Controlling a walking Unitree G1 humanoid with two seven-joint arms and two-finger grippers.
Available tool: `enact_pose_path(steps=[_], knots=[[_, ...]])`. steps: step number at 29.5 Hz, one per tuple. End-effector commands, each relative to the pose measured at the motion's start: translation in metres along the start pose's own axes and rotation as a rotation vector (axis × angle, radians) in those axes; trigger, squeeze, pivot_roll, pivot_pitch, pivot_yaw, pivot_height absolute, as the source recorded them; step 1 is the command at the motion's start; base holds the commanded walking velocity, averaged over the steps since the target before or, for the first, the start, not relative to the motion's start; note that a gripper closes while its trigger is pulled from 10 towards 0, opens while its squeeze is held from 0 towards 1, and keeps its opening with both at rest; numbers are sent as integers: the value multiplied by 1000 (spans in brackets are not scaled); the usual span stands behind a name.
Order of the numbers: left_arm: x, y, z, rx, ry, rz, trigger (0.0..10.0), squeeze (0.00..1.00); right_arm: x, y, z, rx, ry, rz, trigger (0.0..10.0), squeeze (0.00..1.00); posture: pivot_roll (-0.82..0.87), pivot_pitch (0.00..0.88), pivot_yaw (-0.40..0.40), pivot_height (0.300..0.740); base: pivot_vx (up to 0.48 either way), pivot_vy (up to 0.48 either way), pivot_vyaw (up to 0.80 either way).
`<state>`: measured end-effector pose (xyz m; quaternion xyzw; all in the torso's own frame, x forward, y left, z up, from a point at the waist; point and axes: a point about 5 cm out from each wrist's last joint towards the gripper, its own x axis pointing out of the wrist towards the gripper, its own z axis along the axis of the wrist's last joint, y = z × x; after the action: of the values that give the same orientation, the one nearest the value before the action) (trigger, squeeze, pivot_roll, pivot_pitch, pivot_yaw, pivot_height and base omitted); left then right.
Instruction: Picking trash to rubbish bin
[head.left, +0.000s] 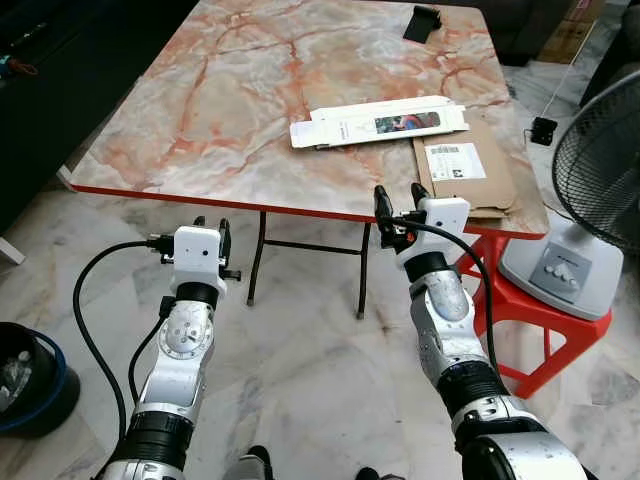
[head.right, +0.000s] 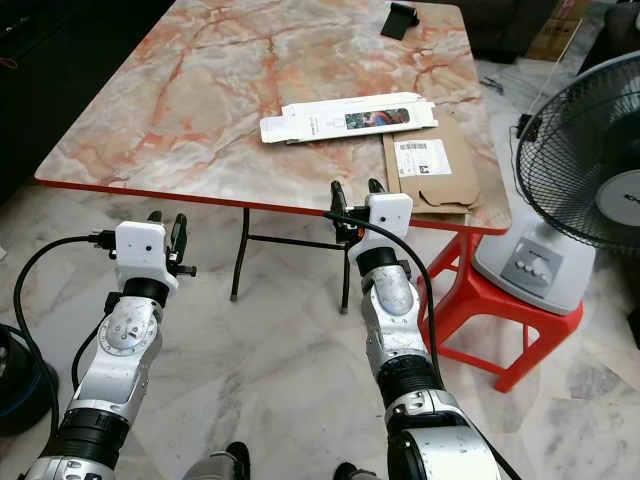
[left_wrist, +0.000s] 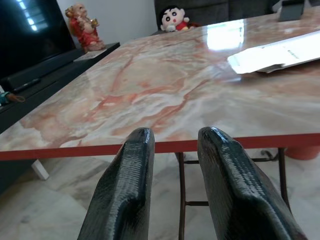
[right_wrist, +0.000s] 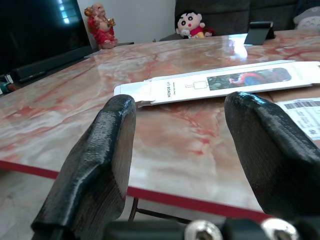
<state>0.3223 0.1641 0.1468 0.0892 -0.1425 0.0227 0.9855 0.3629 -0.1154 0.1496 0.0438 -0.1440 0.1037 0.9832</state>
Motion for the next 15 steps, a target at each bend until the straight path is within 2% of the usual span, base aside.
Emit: enact_pose_path(steps=[1, 2, 6, 10, 15], knots=[[2, 2, 6, 3, -18, 14, 10000, 0, 0, 0, 3, -17, -14, 2, 10000, 0, 112, 173, -10, 740, 382, 0, 0], [2, 2, 6, 3, -18, 14, 10000, 0, 0, 0, 3, -17, -14, 2, 10000, 0, 112, 173, -10, 740, 382, 0, 0], [3, 2, 7, 25, -21, 13, 10000, 0, 1, -2, 7, -13, -34, -19, 10000, 0, 112, 165, -8, 740, 394, 0, 800], [2, 0, 6, 42, -22, 3, 10000, 0, 1, -1, 5, 55, -33, -24, 10000, 0, 113, 162, -7, 740, 394, 0, 0], [4, 0, 7, 28, -25, 6, 10000, 0, 3, 2, 7, 20, -34, -13, 10000, 0, 112, 146, -5, 740, 394, 0, 0]])
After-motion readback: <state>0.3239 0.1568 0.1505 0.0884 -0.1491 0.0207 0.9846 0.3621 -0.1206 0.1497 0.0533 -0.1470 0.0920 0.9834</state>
